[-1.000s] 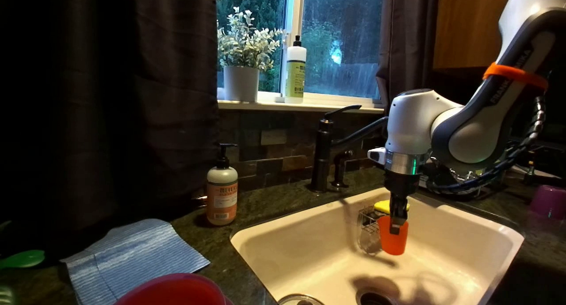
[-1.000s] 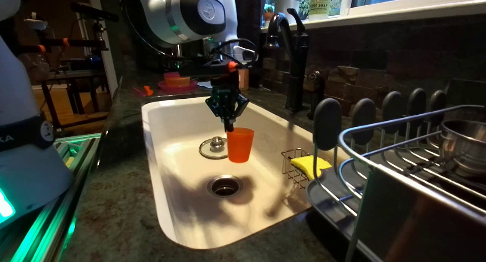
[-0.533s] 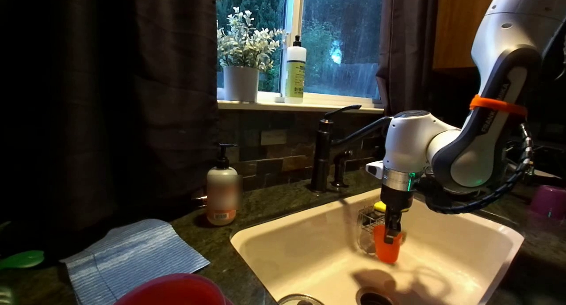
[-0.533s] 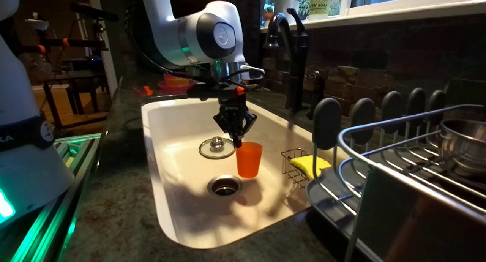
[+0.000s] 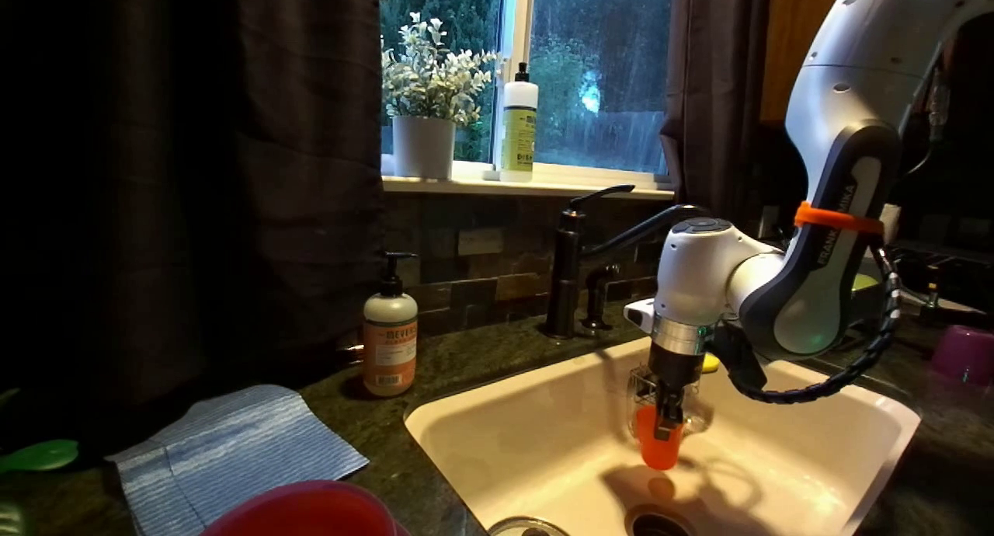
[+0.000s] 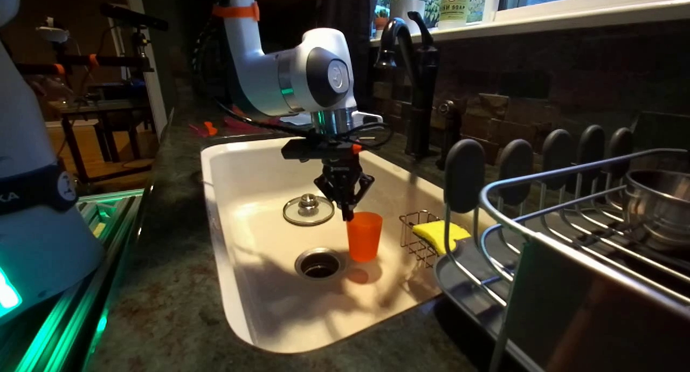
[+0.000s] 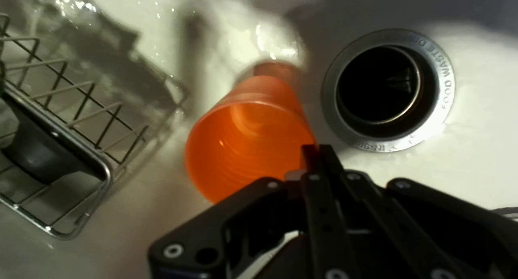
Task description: Remove the orange cup from the drying rack and put it in the sink
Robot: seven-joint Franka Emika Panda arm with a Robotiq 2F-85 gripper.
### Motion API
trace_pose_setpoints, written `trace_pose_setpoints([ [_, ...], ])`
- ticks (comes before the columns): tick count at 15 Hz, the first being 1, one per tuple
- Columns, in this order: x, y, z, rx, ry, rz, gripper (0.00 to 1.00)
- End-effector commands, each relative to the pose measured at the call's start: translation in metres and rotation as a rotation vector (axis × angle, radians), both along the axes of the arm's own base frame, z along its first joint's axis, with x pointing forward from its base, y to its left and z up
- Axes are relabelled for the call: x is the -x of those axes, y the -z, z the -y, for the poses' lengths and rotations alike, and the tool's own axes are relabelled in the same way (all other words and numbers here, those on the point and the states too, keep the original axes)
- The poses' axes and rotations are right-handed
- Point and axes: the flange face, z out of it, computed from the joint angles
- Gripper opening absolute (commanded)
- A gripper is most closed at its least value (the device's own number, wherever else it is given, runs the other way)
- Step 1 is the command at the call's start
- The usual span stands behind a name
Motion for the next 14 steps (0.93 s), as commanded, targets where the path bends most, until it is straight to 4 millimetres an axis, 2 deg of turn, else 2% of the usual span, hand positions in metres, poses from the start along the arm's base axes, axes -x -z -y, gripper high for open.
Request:
trace_pose_setpoints([
  [1, -0.005, 0.021, -0.009, -0.023, -0.029, 0.014, 0.01],
  [5, -0.003, 0.034, -0.007, -0.037, -0.013, 0.001, 0.01],
  [14, 0.008, 0.044, 0.009, -0.043, 0.071, -0.030, 0.01],
])
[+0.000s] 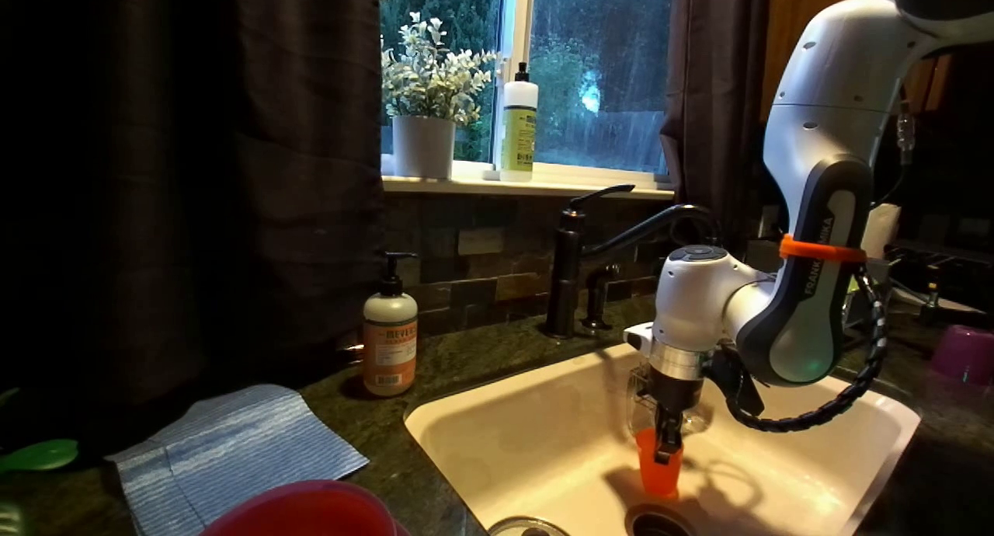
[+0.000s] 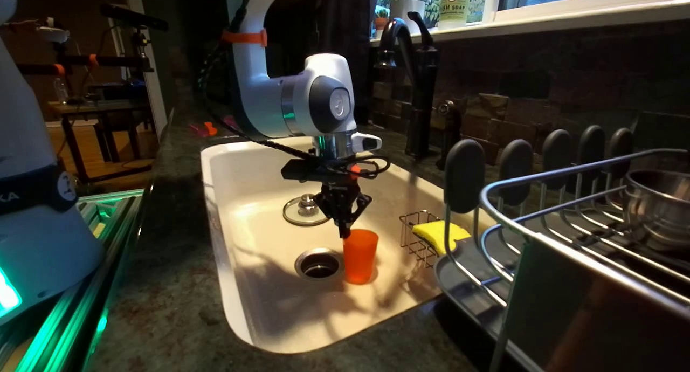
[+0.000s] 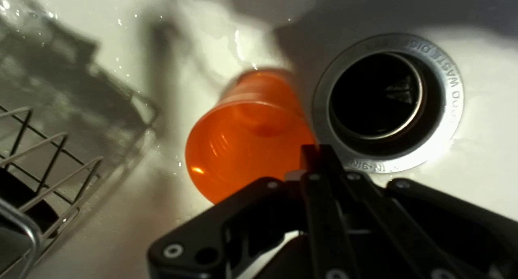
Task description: Remove the orange cup from the drying rack and put it in the sink
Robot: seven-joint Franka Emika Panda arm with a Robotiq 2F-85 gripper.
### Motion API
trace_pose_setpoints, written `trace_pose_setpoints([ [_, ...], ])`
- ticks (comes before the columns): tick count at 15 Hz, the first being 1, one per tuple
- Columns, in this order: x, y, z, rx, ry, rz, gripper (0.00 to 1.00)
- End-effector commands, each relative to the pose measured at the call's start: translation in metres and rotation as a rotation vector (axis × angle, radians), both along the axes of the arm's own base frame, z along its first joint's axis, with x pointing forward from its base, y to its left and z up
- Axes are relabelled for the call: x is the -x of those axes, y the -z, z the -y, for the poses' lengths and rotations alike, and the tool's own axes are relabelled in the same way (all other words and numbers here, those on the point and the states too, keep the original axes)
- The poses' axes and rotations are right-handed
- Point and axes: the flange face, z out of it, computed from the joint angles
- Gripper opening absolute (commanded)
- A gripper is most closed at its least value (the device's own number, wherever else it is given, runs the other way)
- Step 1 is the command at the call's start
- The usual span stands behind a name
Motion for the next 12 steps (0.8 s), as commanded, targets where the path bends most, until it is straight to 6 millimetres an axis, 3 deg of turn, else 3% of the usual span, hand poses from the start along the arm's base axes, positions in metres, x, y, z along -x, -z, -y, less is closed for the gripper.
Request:
trace_pose_setpoints([
  [1, 0.008, 0.006, 0.008, -0.027, 0.072, -0.007, 0.01],
  [12, 0.007, 0.005, 0.031, -0.080, 0.251, -0.015, 0.01],
])
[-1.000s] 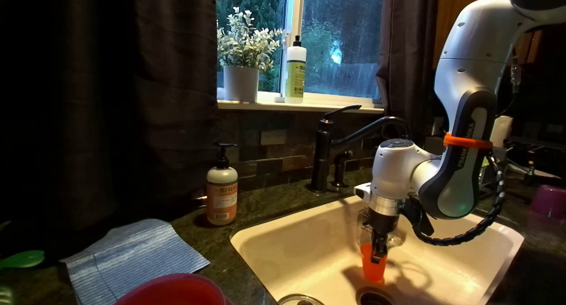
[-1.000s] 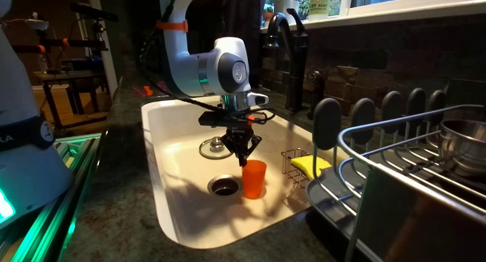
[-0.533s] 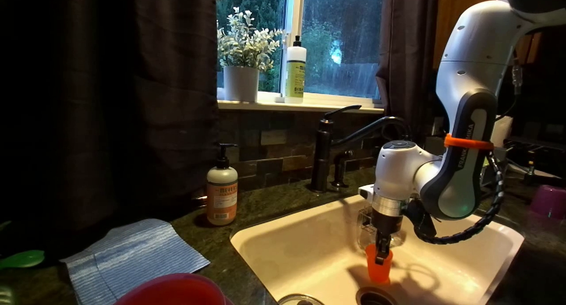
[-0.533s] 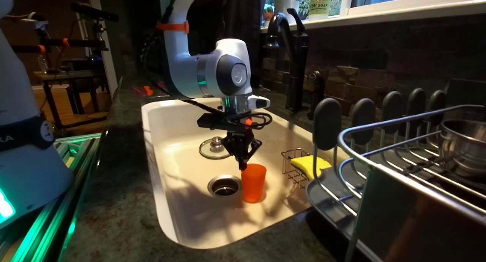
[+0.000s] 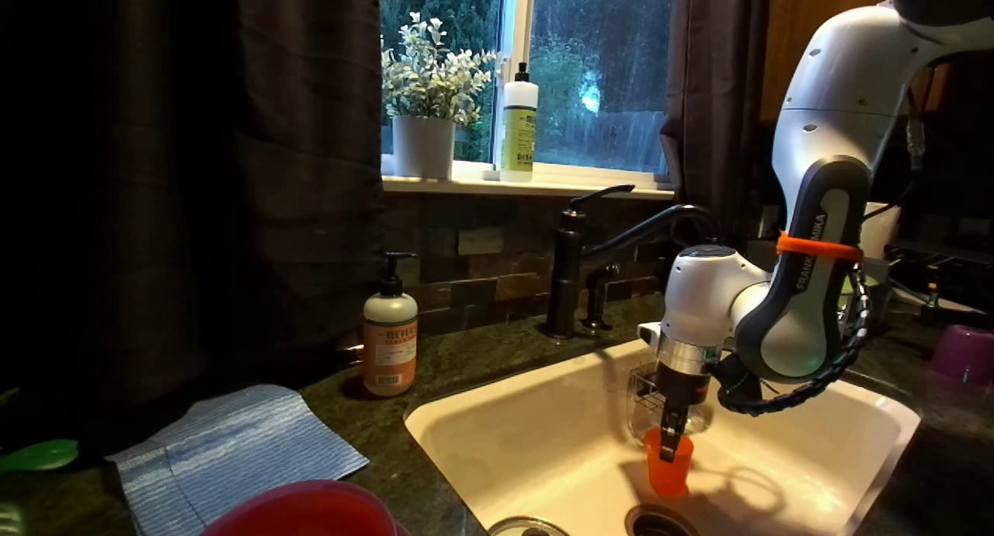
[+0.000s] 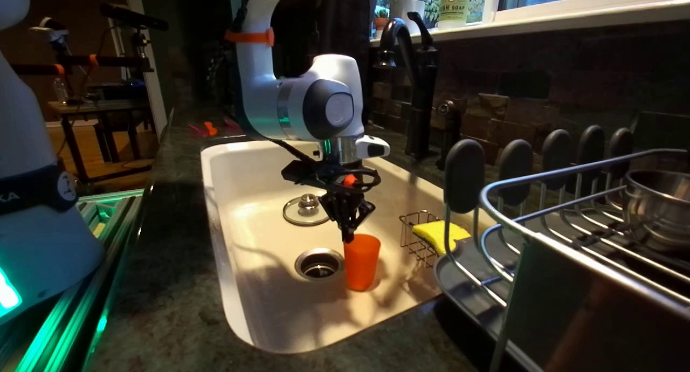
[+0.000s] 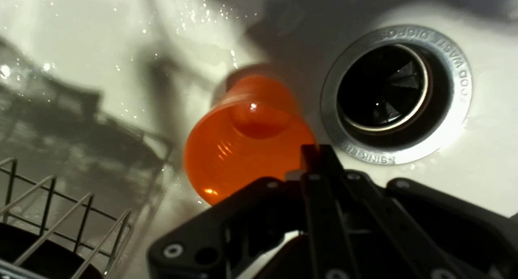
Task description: Remove the orange cup from the drying rack and put it in the sink
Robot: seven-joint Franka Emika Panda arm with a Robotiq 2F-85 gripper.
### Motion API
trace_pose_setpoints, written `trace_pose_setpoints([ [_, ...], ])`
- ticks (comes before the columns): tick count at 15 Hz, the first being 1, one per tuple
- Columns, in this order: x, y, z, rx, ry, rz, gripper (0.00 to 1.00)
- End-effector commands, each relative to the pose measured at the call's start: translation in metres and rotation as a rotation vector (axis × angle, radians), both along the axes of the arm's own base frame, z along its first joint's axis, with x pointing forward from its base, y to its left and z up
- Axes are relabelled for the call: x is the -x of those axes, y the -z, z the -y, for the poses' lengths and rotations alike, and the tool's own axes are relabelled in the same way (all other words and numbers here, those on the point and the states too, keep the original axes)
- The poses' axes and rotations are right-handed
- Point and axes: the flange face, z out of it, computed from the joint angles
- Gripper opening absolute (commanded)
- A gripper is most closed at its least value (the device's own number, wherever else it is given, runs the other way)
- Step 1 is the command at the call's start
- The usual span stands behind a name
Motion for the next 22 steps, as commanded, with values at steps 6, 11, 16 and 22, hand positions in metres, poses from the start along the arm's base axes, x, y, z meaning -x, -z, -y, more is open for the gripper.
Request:
trace_pose_setpoints([
  [6, 0.011, 0.004, 0.023, -0.033, 0.166, -0.038, 0.01],
  [11, 0.013, 0.002, 0.029, -0.043, 0.222, -0.042, 0.36],
  [16, 0.026, -0.010, 0.036, -0.034, 0.280, -0.043, 0.74],
  [22, 0.035, -0.036, 0.036, -0.022, 0.296, 0.002, 1.00],
])
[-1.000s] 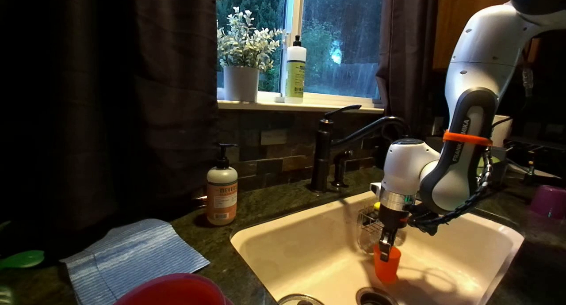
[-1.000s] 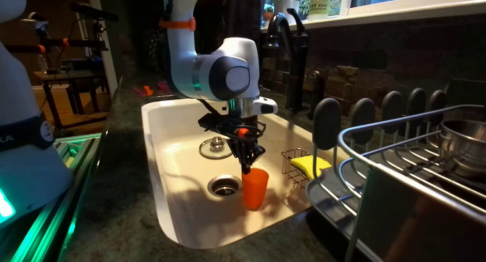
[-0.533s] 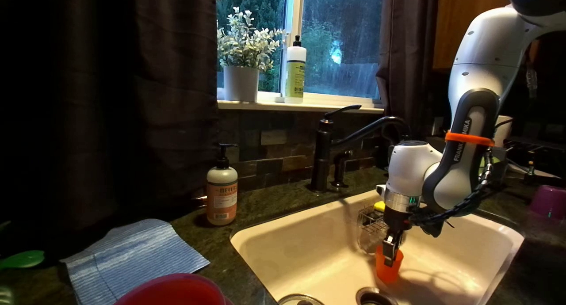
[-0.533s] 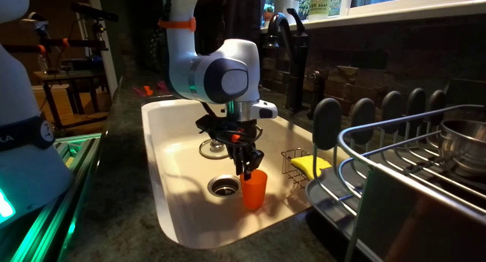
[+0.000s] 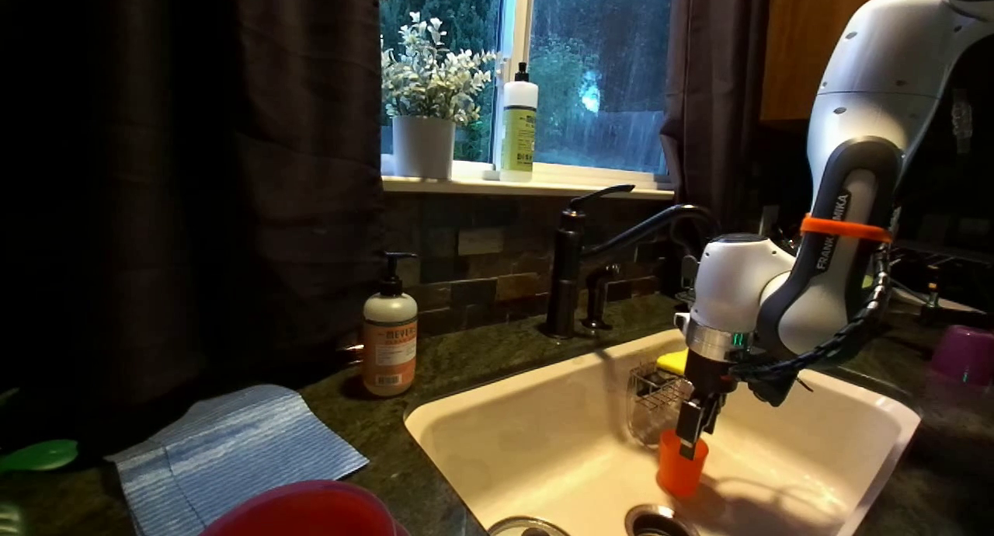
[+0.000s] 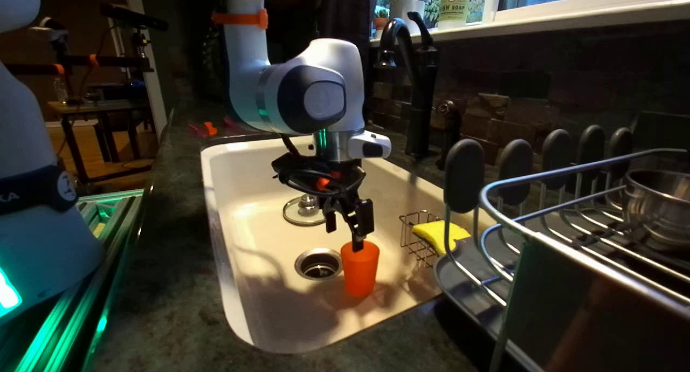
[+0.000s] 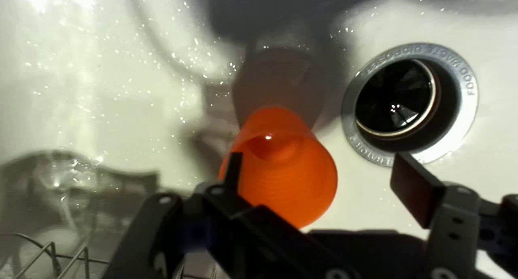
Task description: Remove the orange cup from the drying rack and put it in the sink
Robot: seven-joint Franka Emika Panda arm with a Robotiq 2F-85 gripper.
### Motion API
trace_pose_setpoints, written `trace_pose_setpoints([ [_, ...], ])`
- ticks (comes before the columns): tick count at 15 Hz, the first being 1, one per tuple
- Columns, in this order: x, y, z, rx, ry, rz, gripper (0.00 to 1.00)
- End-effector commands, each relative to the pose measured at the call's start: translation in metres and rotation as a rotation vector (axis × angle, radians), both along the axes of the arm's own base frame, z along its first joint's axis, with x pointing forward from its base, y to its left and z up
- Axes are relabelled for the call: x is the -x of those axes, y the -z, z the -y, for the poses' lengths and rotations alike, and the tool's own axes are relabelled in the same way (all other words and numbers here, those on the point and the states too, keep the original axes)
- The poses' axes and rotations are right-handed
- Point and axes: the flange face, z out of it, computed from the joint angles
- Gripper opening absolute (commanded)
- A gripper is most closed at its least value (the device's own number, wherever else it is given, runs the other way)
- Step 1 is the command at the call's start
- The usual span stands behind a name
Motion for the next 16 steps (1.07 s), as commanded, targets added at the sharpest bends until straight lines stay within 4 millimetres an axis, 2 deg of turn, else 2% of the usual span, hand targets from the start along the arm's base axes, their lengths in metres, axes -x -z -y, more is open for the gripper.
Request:
trace_pose_setpoints([
  [1, 0.015, -0.020, -0.004, 0.012, 0.016, 0.003, 1.00],
  [10, 0.050, -0.055, -0.025, -0.011, 0.076, -0.066, 1.00],
  [12, 0.038, -0.060, -0.031, -0.021, 0.103, -0.117, 1.00],
  [16, 0.048, -0.093, -0.028, -0.015, 0.139, -0.194, 1.00],
])
